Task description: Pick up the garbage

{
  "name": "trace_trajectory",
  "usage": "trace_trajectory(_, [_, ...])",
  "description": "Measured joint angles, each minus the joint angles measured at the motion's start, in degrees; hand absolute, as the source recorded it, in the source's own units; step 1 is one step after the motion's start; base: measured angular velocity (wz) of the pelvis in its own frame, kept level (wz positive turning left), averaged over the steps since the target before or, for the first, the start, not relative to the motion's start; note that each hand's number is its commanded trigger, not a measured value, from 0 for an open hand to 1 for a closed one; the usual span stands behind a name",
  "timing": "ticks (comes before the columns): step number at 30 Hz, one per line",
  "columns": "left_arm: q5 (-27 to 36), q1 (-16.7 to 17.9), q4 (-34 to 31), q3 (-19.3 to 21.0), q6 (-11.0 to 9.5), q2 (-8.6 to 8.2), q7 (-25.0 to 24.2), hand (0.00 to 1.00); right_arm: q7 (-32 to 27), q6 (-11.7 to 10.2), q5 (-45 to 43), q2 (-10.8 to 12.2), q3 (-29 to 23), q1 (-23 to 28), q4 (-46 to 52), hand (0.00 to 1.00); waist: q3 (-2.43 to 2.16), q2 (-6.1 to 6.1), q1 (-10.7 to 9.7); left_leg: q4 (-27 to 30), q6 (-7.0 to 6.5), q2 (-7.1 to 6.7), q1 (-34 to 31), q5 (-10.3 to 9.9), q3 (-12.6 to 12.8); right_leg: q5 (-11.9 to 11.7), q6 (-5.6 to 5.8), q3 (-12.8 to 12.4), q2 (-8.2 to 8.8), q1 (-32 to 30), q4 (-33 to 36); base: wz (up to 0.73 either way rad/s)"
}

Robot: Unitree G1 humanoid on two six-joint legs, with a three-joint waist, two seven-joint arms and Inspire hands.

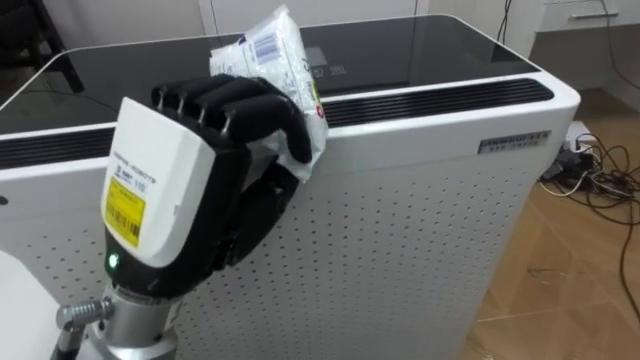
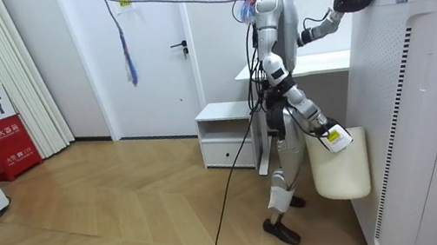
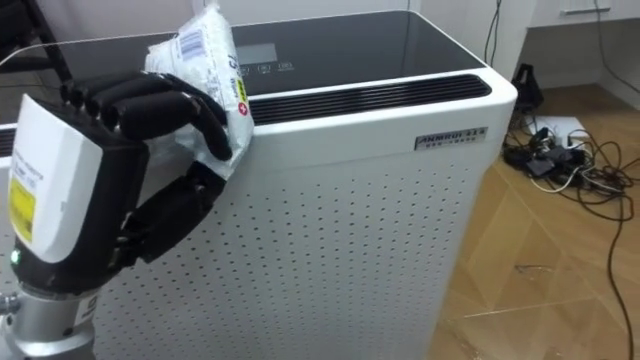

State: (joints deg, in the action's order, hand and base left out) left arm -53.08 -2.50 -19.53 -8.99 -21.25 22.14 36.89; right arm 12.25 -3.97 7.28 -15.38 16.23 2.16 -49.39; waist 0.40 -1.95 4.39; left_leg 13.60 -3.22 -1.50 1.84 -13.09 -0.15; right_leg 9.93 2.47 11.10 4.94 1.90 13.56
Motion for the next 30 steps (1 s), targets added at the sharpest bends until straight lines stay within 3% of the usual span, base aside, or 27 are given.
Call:
trace_trajectory(5, [3.1,0.21,-0.18,-0.27,0.03,-0.09,-0.27,1.0,-0.21,0.17,0.01,-0.52,-0.03,0.0,0.61,1.0,0.03,-0.09,0.18,-0.04,-0.01,0.02,-0.11,0.05,0.07,0.0,0.0,-0.08,0.01,-0.28,0.07,0.0])
trace_trajectory(8, [9.88,0.25,-0.38,-0.4,-0.23,-1.27,-2.05,1.0,-0.36,0.16,-0.02,-0.17,0.04,0.06,0.61,1.0,0.02,0.02,-0.1,-0.11,0.03,0.01,-0.16,0.1,-0.1,0.0,0.0,0.09,0.01,-0.23,0.04,0.0])
trace_trajectory(11, [21.82,0.28,-1.57,-0.47,-0.44,-1.36,-5.27,1.0,-0.35,-0.46,-0.14,-0.08,0.23,0.05,0.58,1.0,0.14,0.34,-0.63,-0.16,0.03,0.01,-0.24,0.1,-0.11,0.0,0.01,0.09,0.01,-0.36,0.01,0.0])
trace_trajectory(15, [39.44,-0.57,-4.76,-1.38,-1.38,-3.84,-12.43,1.0,-0.3,-1.03,-1.07,0.82,0.67,0.05,0.59,1.0,0.1,1.49,-1.02,-0.02,0.03,0.01,-0.32,0.19,-0.09,0.01,0.01,0.13,0.02,-0.74,-0.01,0.0])
trace_trajectory(19, [57.68,-0.64,-7.58,-2.61,-1.63,-5.02,-20.92,1.0,-0.7,-1.44,-1.16,1.88,1.69,0.01,0.59,1.0,-0.17,2.85,-0.95,0.05,0.04,0.01,-0.14,0.2,-0.17,-0.32,0.12,0.41,-0.04,0.17,-1.23,0.02])
trace_trajectory(24, [72.92,-0.69,-8.65,-3.54,-0.8,-7.04,-32.32,1.0,0.73,-1.71,-1.41,2.2,1.86,0.01,0.63,1.0,-0.04,2.56,-0.96,-0.78,-0.11,-0.03,-0.33,0.28,-0.08,-0.79,0.22,0.31,-0.08,0.15,-1.8,-0.01])
trace_trajectory(30, [87.08,-1.89,-9.15,-4.92,3.3,-7.52,-45.56,1.0,1.82,-1.69,-1.39,2.25,2.77,0.01,0.65,1.0,-0.12,1.44,-1.17,-0.79,-0.11,0.06,-0.82,0.28,0.14,-0.79,0.22,0.12,-0.16,-0.32,-1.73,0.0])
